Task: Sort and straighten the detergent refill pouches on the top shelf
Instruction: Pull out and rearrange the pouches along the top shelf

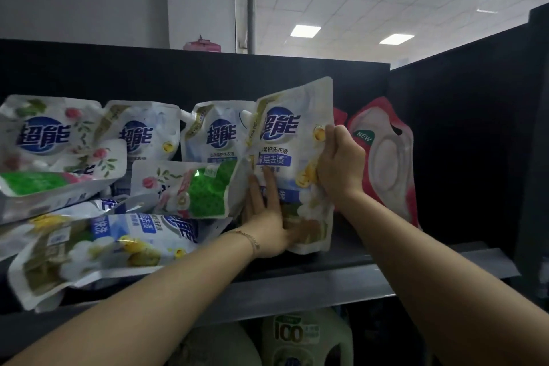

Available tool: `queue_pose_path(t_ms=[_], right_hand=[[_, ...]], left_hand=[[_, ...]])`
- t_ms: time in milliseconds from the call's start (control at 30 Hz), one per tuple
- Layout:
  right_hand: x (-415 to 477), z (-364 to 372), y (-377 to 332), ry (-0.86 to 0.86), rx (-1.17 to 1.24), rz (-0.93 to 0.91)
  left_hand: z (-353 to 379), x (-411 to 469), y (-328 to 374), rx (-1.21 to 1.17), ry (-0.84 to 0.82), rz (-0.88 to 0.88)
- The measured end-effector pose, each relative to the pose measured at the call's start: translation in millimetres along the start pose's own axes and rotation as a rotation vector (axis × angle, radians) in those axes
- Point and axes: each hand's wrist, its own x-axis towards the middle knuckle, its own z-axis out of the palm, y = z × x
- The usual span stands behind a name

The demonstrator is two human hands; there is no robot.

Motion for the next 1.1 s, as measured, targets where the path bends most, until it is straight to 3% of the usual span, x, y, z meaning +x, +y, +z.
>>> queue_pose_path(t_ms=[333,600,733,833,1000,1100], right_hand=[[1,-32,23,-0.162,-0.174,-0.058],[-20,-32,7,-0.049,-0.107,0.008],[-32,-26,-12,0.028,-0.152,-0.002],[-43,-13,-30,-0.085,-0.128,-0.056],[-62,33,-57,-0.448,-0.123,-0.009],[-76,63,-71,-0.643,-0.203,0.009]], left_hand=[[8,19,11,-0.112,-0.039,-0.007],[-7,9,-1,-0.229,-0.015,0.010],[-36,-3,-8,-0.117,0.155,0.068],[-61,-6,-18,-0.030,0.173,0.024],[-113,-7,-57,0.214,0.062,-0.085],[-150,-12,-88,0.249,0.081,-0.166]])
